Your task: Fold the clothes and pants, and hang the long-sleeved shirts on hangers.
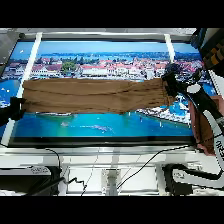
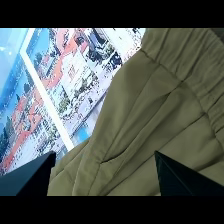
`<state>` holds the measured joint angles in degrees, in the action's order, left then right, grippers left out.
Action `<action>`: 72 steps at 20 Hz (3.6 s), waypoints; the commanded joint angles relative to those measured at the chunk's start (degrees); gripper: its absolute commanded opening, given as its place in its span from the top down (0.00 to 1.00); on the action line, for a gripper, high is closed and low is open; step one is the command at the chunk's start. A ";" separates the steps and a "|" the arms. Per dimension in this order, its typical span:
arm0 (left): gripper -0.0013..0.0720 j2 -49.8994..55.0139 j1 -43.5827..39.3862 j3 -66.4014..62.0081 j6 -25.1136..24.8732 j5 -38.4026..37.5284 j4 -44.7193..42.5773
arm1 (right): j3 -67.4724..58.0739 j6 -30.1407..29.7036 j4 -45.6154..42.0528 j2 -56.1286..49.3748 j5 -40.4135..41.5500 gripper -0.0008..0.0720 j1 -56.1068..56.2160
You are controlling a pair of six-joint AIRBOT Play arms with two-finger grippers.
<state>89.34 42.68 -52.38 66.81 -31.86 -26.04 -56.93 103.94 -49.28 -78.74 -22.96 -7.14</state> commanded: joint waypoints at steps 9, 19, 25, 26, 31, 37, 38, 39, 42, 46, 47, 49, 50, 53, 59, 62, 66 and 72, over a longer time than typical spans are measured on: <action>0.54 3.30 -8.39 -1.92 0.04 16.44 1.22 | -0.04 0.00 -0.04 0.04 0.09 0.05 0.02; 0.96 -0.87 -9.14 -11.58 -11.45 6.73 0.33 | -10.21 -12.85 -0.52 0.04 -13.79 0.95 0.44; 0.96 -11.39 -12.63 -12.20 -18.43 6.51 0.37 | -19.50 -13.62 -3.30 -1.84 -14.45 0.95 9.46; 0.96 -12.94 -13.33 -12.20 -18.43 6.51 0.37 | -20.41 -13.62 -4.20 -2.80 -14.01 0.95 11.78; 0.96 -19.71 -18.51 -12.20 -18.43 6.49 0.35 | -26.43 -13.35 -5.35 -12.92 -11.61 0.95 23.85; 0.96 -25.53 -25.97 -12.17 -18.43 6.49 0.37 | -42.21 -11.87 -4.48 -28.72 -15.91 0.95 35.28; 0.96 -26.38 -27.36 -12.17 -18.43 6.49 0.35 | -44.76 -11.28 -4.48 -30.64 -15.91 0.95 36.68; 0.96 -27.15 -28.63 -12.17 -18.43 6.49 0.35 | -47.17 -10.51 -4.52 -32.37 -15.89 0.95 37.83; 0.96 -28.89 -32.33 -12.17 -18.45 6.51 0.35 | -53.31 -9.90 -4.48 -36.68 -16.15 0.95 41.24; 0.96 -29.18 -34.99 -12.17 -21.88 6.78 -1.92 | -55.45 -9.53 -5.99 -38.51 -16.31 0.95 44.22; 0.96 -29.27 -34.32 -12.17 -21.81 7.04 -4.44 | -55.45 -9.57 -6.60 -38.32 -17.22 0.95 44.19; 0.96 -29.57 -30.32 -12.15 -18.36 6.93 -8.02 | -55.45 -9.57 -7.98 -37.79 -19.58 0.95 42.75; 0.96 -29.66 -27.32 -12.11 -13.88 6.19 -10.21 | -55.45 -9.60 -8.20 -37.46 -21.05 0.95 41.77; 0.96 -29.66 -17.40 -12.11 -5.35 -2.60 -20.02 | -55.45 -10.62 -8.22 -36.26 -26.16 0.95 37.92; 0.96 -26.10 -6.12 -11.93 -5.27 -15.10 -34.12 | -55.45 -10.60 -8.02 -35.80 -27.23 0.95 33.27; 0.96 -22.97 -4.90 -11.93 -1.97 -22.45 -43.04 | -55.45 -10.62 -8.11 -35.80 -28.59 0.95 33.24; 0.96 -18.64 -4.59 -11.93 5.25 -34.84 -61.61 | -55.45 -10.67 -8.35 -35.80 -28.74 0.95 33.24; 0.96 -13.81 -4.55 -11.96 15.80 -27.89 -73.77 | -55.45 -12.39 -8.63 -35.80 -29.11 0.95 33.24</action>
<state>73.69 38.02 -64.34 74.94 -62.81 -92.97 -112.36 92.36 -57.63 -114.59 -51.79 26.11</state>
